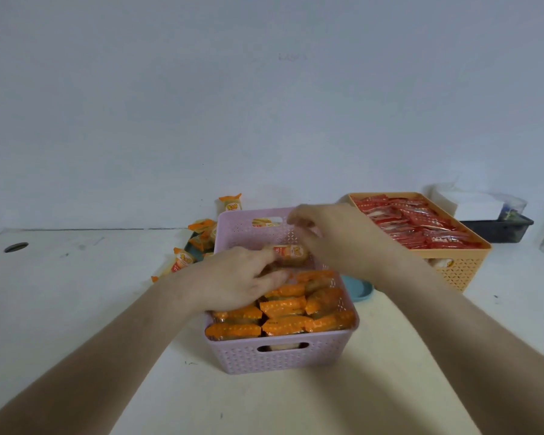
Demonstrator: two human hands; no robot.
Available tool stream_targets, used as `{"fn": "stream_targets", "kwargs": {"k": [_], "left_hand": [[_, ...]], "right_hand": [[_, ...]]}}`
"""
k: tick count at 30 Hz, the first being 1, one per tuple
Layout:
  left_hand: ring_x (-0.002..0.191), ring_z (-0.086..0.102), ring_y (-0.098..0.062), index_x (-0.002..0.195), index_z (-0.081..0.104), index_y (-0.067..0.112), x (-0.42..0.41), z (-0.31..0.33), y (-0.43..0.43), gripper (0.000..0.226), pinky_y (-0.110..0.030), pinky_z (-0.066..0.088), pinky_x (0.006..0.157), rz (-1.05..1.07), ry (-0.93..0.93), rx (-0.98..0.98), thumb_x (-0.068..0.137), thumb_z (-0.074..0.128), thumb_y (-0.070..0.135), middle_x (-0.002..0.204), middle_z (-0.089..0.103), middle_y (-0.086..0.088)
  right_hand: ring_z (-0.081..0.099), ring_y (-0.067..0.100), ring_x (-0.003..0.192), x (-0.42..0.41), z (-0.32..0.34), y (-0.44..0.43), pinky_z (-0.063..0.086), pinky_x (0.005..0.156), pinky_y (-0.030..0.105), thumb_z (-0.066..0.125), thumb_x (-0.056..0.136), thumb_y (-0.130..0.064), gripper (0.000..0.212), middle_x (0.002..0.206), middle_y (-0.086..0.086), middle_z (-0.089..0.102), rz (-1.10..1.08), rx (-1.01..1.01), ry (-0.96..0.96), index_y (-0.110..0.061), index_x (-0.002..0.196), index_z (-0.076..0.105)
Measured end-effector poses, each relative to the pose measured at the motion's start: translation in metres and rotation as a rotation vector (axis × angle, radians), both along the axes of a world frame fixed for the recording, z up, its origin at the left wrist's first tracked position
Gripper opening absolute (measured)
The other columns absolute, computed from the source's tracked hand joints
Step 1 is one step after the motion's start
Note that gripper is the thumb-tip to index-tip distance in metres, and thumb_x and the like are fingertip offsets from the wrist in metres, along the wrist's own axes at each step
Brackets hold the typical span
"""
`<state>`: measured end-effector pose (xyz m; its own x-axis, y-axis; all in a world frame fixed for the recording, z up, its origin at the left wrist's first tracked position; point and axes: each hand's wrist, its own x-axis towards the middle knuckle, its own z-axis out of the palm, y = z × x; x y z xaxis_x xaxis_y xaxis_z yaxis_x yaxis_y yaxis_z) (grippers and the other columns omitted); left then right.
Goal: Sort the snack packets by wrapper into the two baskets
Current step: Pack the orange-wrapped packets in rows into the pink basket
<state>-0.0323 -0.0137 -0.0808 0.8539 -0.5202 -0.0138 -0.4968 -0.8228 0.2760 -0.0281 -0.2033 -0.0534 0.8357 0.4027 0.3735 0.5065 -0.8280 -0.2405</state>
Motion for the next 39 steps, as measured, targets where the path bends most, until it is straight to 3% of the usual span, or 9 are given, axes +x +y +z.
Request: {"fn": "stream_targets", "kwargs": {"k": [3, 7, 11, 14, 19, 24, 28, 33, 39], "left_hand": [[0.074, 0.059, 0.003, 0.095, 0.062, 0.036, -0.001, 0.008, 0.004, 0.021, -0.021, 0.045, 0.064, 0.013, -0.032, -0.198, 0.1, 0.043, 0.041, 0.078, 0.063, 0.017], [0.089, 0.059, -0.004, 0.105, 0.07, 0.029, 0.016, 0.016, 0.039, 0.021, -0.016, 0.044, 0.074, 0.34, -0.377, -0.4, 0.094, 0.055, 0.021, 0.098, 0.068, 0.015], [0.112, 0.057, -0.021, 0.128, 0.056, 0.028, 0.039, -0.009, 0.088, 0.04, -0.033, 0.046, 0.09, 0.602, -0.232, -0.005, 0.088, 0.06, 0.031, 0.127, 0.063, 0.0], [0.118, 0.053, -0.028, 0.144, 0.033, 0.029, 0.053, -0.041, 0.104, 0.076, -0.038, 0.046, 0.096, 0.61, 0.063, 0.277, 0.081, 0.062, 0.059, 0.137, 0.052, -0.006], [0.089, 0.061, -0.021, 0.122, 0.049, 0.029, 0.063, -0.059, 0.107, 0.042, -0.033, 0.052, 0.076, 0.693, -0.1, 0.188, 0.084, 0.061, 0.043, 0.107, 0.066, -0.001], [0.101, 0.061, -0.035, 0.112, 0.055, 0.014, 0.045, -0.017, 0.093, 0.031, -0.038, 0.045, 0.083, 0.78, -0.473, -0.189, 0.088, 0.061, 0.033, 0.11, 0.067, -0.011], [0.094, 0.057, -0.013, 0.096, 0.068, 0.024, 0.021, 0.031, 0.063, 0.011, -0.026, 0.041, 0.08, 0.496, -0.597, -0.484, 0.087, 0.064, 0.028, 0.104, 0.064, 0.006], [0.068, 0.058, -0.006, 0.094, 0.065, 0.027, 0.011, 0.028, 0.031, 0.02, -0.022, 0.041, 0.058, 0.246, -0.442, -0.119, 0.09, 0.053, 0.043, 0.078, 0.063, 0.01], [0.088, 0.048, -0.013, 0.085, 0.073, 0.026, 0.02, 0.003, 0.024, 0.069, -0.036, 0.029, 0.082, 0.141, -0.435, 0.338, 0.089, 0.019, 0.07, 0.073, 0.055, 0.007]], "right_hand": [[0.055, 0.02, 0.115, 0.038, 0.008, 0.018, 0.043, 0.095, 0.04, 0.045, 0.095, -0.024, 0.035, 0.126, -0.001, 0.062, 0.001, -0.385, 0.078, -0.026, 0.129, 0.052], [0.054, 0.023, 0.114, 0.072, -0.013, 0.041, 0.029, 0.099, 0.05, 0.049, 0.092, -0.015, 0.03, 0.113, -0.001, 0.064, 0.008, -0.779, 0.077, -0.022, 0.12, 0.052], [0.048, 0.025, 0.124, 0.077, -0.022, 0.046, 0.023, 0.102, 0.051, 0.048, 0.094, -0.016, 0.041, 0.125, 0.002, 0.061, -0.06, -0.915, 0.097, -0.018, 0.134, 0.041], [0.053, 0.025, 0.118, 0.077, -0.029, 0.047, 0.025, 0.099, 0.05, 0.042, 0.096, -0.02, 0.037, 0.123, 0.002, 0.063, -0.043, -0.865, 0.046, -0.017, 0.132, 0.041], [0.059, 0.024, 0.1, 0.06, -0.006, 0.042, 0.043, 0.085, 0.038, 0.056, 0.085, -0.038, 0.028, 0.108, 0.002, 0.058, 0.031, -0.465, 0.05, -0.022, 0.108, 0.056], [0.054, 0.018, 0.073, 0.03, 0.017, 0.019, 0.044, 0.064, 0.031, 0.053, 0.087, -0.034, 0.022, 0.081, 0.001, 0.058, 0.029, -0.249, 0.017, -0.014, 0.084, 0.063], [0.054, 0.013, 0.072, 0.018, 0.009, 0.01, 0.046, 0.068, 0.031, 0.049, 0.093, -0.046, 0.032, 0.078, -0.006, 0.058, 0.067, -0.38, 0.094, -0.019, 0.081, 0.06], [0.055, 0.015, 0.083, 0.013, -0.015, 0.008, 0.032, 0.087, 0.045, 0.031, 0.096, -0.059, 0.047, 0.077, -0.01, 0.058, 0.034, -0.381, 0.167, -0.025, 0.077, 0.058], [0.048, 0.004, 0.06, 0.008, -0.047, 0.003, 0.045, 0.069, 0.037, 0.038, 0.099, -0.046, 0.047, 0.058, -0.01, 0.05, 0.082, 0.171, 0.089, -0.03, 0.056, 0.048]]}}
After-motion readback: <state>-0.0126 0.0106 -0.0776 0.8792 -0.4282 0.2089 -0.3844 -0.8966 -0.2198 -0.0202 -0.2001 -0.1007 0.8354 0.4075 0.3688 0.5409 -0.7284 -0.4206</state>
